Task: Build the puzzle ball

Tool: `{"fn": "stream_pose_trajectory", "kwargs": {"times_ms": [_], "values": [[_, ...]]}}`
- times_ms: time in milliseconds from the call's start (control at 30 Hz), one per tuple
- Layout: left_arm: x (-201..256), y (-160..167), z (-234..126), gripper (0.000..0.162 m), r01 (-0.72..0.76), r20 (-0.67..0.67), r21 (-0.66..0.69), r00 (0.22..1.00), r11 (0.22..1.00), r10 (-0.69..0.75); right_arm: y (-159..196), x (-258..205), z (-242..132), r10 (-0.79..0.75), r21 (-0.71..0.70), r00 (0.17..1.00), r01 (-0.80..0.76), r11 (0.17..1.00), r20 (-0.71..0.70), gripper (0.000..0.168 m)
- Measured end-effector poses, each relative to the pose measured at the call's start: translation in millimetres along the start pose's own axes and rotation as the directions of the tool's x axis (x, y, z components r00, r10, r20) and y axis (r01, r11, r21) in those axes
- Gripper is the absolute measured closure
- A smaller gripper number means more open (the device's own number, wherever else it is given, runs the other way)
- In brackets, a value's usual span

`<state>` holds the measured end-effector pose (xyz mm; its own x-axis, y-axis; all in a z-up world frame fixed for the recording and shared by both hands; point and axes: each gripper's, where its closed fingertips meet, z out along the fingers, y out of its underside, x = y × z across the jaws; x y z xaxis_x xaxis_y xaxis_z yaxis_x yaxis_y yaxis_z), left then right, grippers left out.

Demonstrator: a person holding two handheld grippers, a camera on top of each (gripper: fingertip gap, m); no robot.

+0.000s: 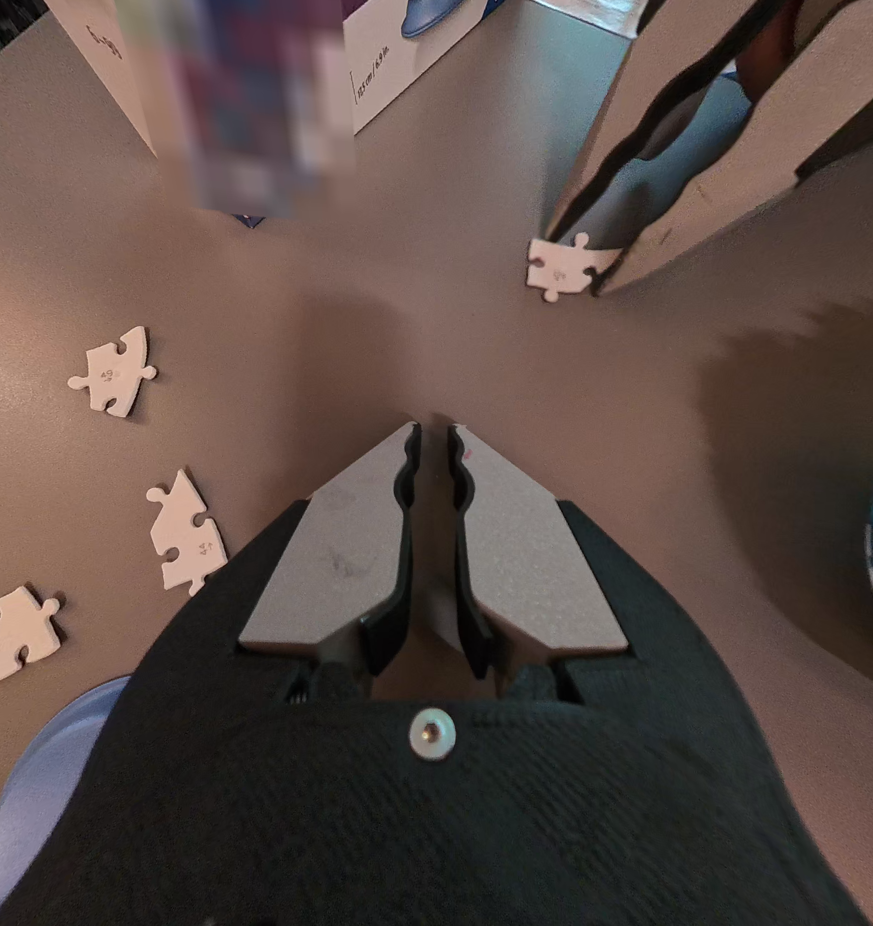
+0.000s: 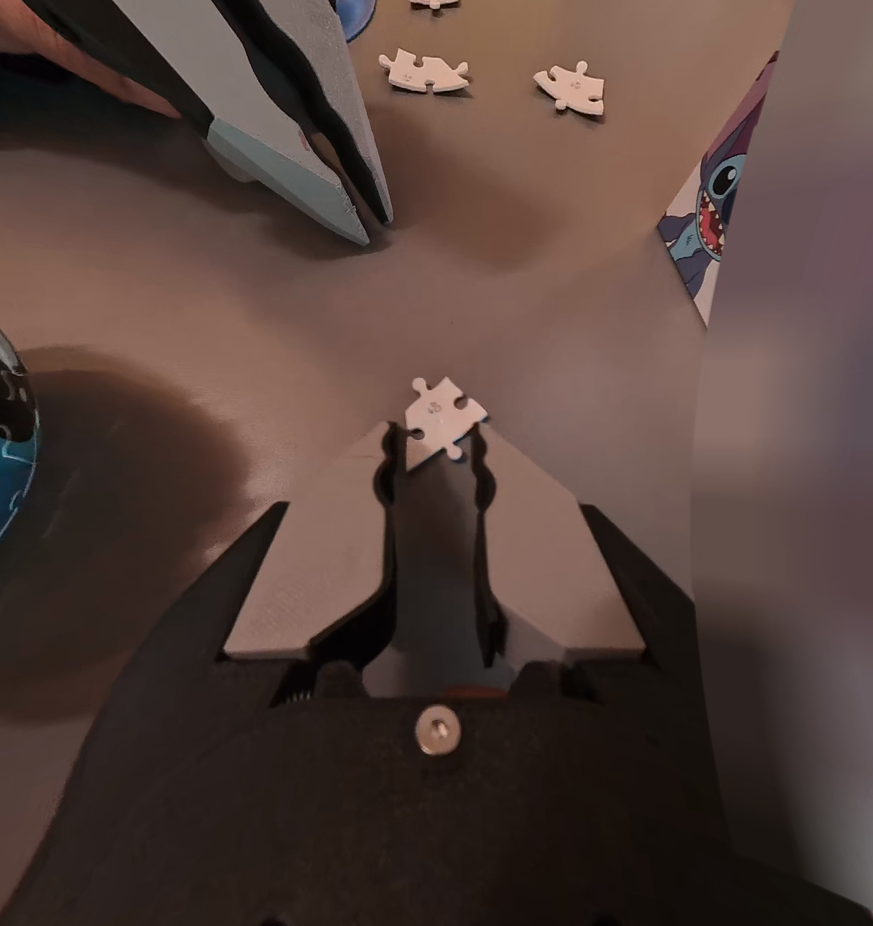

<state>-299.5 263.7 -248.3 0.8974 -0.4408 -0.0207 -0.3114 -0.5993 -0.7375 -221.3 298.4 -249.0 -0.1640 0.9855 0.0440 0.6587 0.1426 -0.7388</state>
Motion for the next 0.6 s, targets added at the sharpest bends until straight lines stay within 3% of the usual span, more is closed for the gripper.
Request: {"fn": "stream_pose_trajectory", "kwargs": {"times_ms": [33,333,367,600], "values": [[-0.1,0.0,0.0,0.153,0.0,0.0,0.0,1.0,1.0,0.0,-0.1,-0.5,0.1,-0.012,0.0,1.0,0.012,1.0,-0.005,0.15],[-0.3,0.0,0.0,0.153,0.007,-0.004,0.0,1.0,1.0,-0.007,-2.4,5.1,-1.4,-0.025,0.011,0.998,0.026,1.0,-0.061,0.155],[-0.2,0.0,0.1,0.153,0.005,-0.003,0.0,1.0,1.0,-0.005,-4.2,6.3,-2.9,-0.022,0.024,0.997,0.024,0.999,-0.068,0.168],[0.1,0.0,0.0,0.153,0.005,-0.005,0.0,1.0,1.0,-0.005,-8.0,15.6,-7.5,0.038,0.063,0.994,-0.032,0.997,-0.101,0.168]]}}
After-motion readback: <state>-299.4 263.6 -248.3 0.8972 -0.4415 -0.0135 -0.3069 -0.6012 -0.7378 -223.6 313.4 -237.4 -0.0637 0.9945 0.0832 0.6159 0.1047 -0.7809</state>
